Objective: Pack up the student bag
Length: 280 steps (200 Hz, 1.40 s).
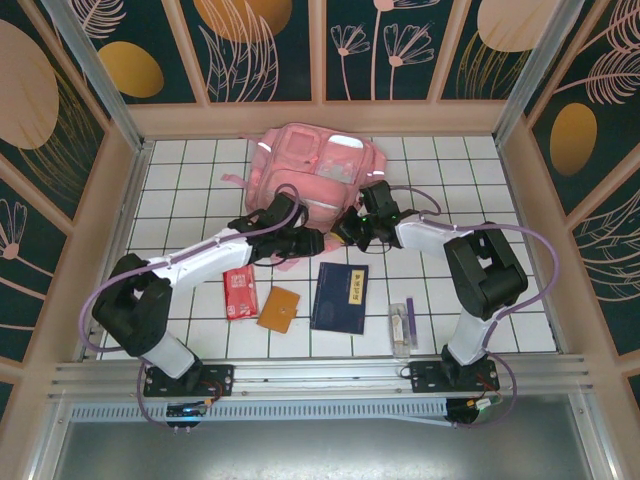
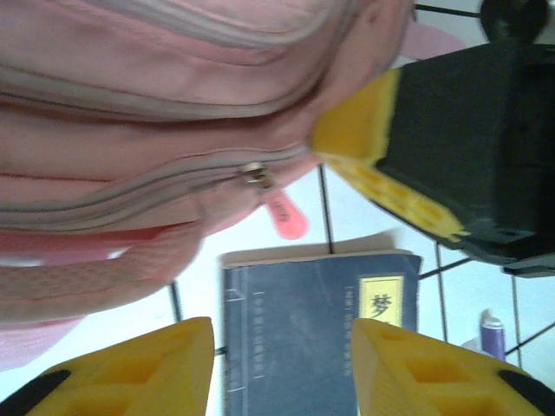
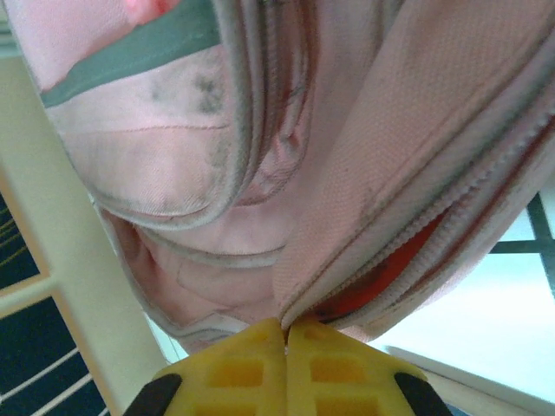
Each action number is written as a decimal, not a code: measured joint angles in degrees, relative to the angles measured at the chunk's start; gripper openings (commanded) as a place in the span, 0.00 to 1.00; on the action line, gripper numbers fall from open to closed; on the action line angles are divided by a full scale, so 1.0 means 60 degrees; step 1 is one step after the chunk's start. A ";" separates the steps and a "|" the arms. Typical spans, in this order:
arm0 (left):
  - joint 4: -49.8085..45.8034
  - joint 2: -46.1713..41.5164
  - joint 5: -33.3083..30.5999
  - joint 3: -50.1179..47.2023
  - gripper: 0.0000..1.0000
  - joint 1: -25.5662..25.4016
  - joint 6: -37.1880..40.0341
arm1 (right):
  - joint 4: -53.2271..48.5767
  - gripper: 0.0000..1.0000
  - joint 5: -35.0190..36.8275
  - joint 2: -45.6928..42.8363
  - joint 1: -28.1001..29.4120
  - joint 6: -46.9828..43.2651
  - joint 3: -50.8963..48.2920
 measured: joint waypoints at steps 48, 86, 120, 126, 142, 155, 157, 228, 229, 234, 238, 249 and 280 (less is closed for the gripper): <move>0.0153 0.1155 -0.0761 0.0743 0.48 -0.0667 -0.1494 | 0.0226 0.05 -0.0321 0.0000 -0.0124 0.0084 -0.0106; -0.0109 0.1821 -0.1348 0.0867 0.49 -0.0776 -0.2645 | 0.0233 0.01 -0.0499 -0.0062 -0.0248 0.0189 -0.0175; -0.0240 0.2393 -0.1876 0.1304 0.49 -0.0776 -0.3315 | 0.0288 0.00 -0.0576 -0.0168 -0.0288 0.0197 -0.0280; -0.0240 0.2441 -0.1974 0.1326 0.49 -0.0776 -0.3428 | 0.0313 0.00 -0.0586 -0.0168 -0.0288 0.0219 -0.0302; -0.0295 0.2543 -0.2175 0.1428 0.47 -0.0809 -0.3628 | 0.0433 0.00 -0.0586 -0.0168 -0.0288 0.0251 -0.0393; -0.0313 0.2630 -0.2375 0.1490 0.44 -0.0860 -0.3763 | 0.0535 0.00 -0.0576 -0.0178 -0.0288 0.0262 -0.0448; -0.0313 0.2652 -0.2408 0.1501 0.43 -0.0863 -0.3799 | 0.0550 0.00 -0.0568 -0.0178 -0.0288 0.0270 -0.0463; -0.0102 0.2892 -0.2867 0.1512 0.00 -0.0863 -0.3129 | 0.0645 0.00 -0.0525 -0.0444 -0.0299 0.0288 -0.0801; -0.0098 0.2878 -0.2863 0.1504 0.00 -0.0863 -0.3107 | 0.0645 0.00 -0.0525 -0.0444 -0.0299 0.0288 -0.0801; -0.0040 0.2794 -0.2860 0.1413 0.00 -0.0863 -0.3027 | 0.0641 0.00 -0.0525 -0.0463 -0.0306 0.0280 -0.0805; -0.0015 0.2707 -0.2860 0.1344 0.00 -0.0863 -0.2940 | 0.0641 0.00 -0.0525 -0.0466 -0.0313 0.0270 -0.0809; 0.0073 0.2397 -0.2856 0.1111 0.00 -0.0856 -0.2776 | 0.0641 0.00 -0.0525 -0.0481 -0.0335 0.0240 -0.0809; 0.0146 0.1064 -0.2860 0.0426 0.00 -0.0685 -0.2368 | 0.0335 0.00 -0.0401 -0.0499 -0.0448 -0.0175 -0.0780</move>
